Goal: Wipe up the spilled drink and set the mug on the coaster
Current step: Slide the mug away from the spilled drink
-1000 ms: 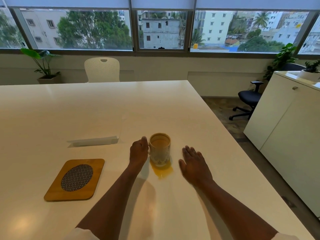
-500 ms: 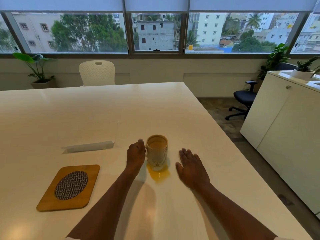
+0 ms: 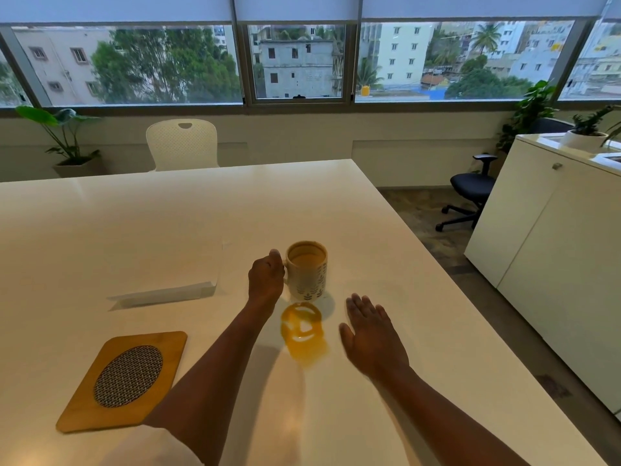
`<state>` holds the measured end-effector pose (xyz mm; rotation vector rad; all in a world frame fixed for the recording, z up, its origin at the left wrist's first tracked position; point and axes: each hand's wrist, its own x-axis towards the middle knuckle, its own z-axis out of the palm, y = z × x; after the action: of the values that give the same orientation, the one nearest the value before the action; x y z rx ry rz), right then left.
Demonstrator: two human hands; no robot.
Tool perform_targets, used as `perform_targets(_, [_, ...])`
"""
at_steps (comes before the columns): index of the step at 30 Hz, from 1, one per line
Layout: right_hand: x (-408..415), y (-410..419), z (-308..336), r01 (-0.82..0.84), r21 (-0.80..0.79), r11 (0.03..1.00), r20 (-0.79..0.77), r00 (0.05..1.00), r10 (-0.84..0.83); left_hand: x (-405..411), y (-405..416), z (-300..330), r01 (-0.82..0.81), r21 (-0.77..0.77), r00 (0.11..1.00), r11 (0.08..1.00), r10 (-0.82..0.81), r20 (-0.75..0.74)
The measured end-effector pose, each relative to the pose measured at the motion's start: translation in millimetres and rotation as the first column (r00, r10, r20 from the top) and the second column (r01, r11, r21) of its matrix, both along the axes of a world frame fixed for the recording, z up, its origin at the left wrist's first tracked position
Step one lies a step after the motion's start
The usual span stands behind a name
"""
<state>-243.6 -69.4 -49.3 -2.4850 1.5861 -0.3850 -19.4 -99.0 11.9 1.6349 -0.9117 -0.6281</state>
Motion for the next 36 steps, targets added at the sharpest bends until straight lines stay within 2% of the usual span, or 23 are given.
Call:
perform_targets(14, [0.5,-5.1,-7.0,0.018,-0.024,1.000,-0.023,1.000,-0.018,-3.2,-67.5,3.7,0.029,0.038,0.999,0.999,-0.028,-0.029])
perform_targets(20, [0.1,-4.4,-6.8,0.012,-0.022,1.000,-0.025,1.000,-0.012,-7.1,-90.0,-3.7,0.054,0.079,0.995,0.995,-0.047,-0.086])
perform_targets(36, [0.0,-6.8,-3.5,0.006,0.016,1.000,-0.060,0.998,-0.005,-7.4,-118.2,-10.8,0.124,0.100,0.979,0.987,-0.106,-0.174])
